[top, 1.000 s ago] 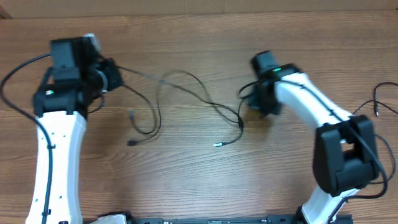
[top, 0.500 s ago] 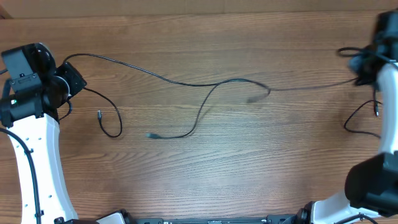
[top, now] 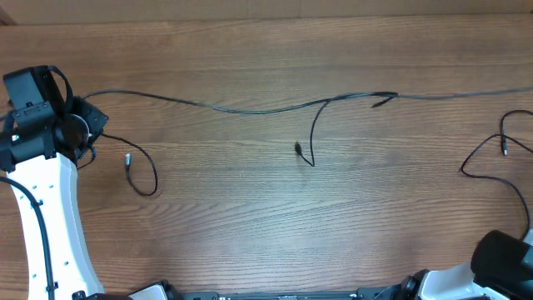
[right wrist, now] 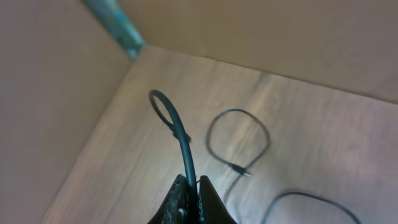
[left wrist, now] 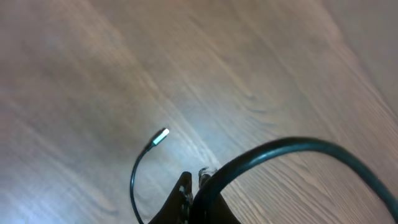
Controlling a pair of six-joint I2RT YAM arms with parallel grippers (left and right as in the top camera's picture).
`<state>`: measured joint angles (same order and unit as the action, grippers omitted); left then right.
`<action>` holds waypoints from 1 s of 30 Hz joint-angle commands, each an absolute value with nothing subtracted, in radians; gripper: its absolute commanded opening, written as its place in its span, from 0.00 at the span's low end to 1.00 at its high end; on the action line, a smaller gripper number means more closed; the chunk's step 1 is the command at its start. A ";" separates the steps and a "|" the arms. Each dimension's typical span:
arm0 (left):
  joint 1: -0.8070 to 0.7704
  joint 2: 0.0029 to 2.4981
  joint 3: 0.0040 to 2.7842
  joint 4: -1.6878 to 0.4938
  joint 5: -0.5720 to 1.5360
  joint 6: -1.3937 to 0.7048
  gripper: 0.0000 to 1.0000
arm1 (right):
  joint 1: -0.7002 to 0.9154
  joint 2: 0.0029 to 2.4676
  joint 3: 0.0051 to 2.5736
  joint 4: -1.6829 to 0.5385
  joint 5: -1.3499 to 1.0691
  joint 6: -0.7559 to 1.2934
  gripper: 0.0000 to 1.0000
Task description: Untangle cables
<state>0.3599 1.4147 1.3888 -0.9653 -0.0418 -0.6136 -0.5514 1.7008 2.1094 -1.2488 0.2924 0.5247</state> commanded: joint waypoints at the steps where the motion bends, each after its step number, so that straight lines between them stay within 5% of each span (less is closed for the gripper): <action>1: 0.368 1.397 1.406 -0.989 -0.184 -0.768 0.04 | -0.606 1.692 2.128 -1.263 0.337 0.570 0.04; 11: 0.362 1.398 1.405 -0.981 -0.062 -0.907 0.04 | -0.674 1.693 2.128 -1.316 0.289 0.648 0.04; 18: 0.241 1.406 1.405 -0.771 0.489 -0.505 0.04 | -0.601 1.702 2.127 -1.378 -0.466 0.134 0.04; 22: 0.118 1.406 1.405 -0.715 0.638 -0.303 0.04 | -0.491 1.708 2.127 -1.504 -0.605 -0.104 0.04; 30: -0.050 1.416 1.405 -0.733 0.407 -0.214 0.07 | -0.266 1.718 2.062 -1.576 -0.385 -0.202 0.10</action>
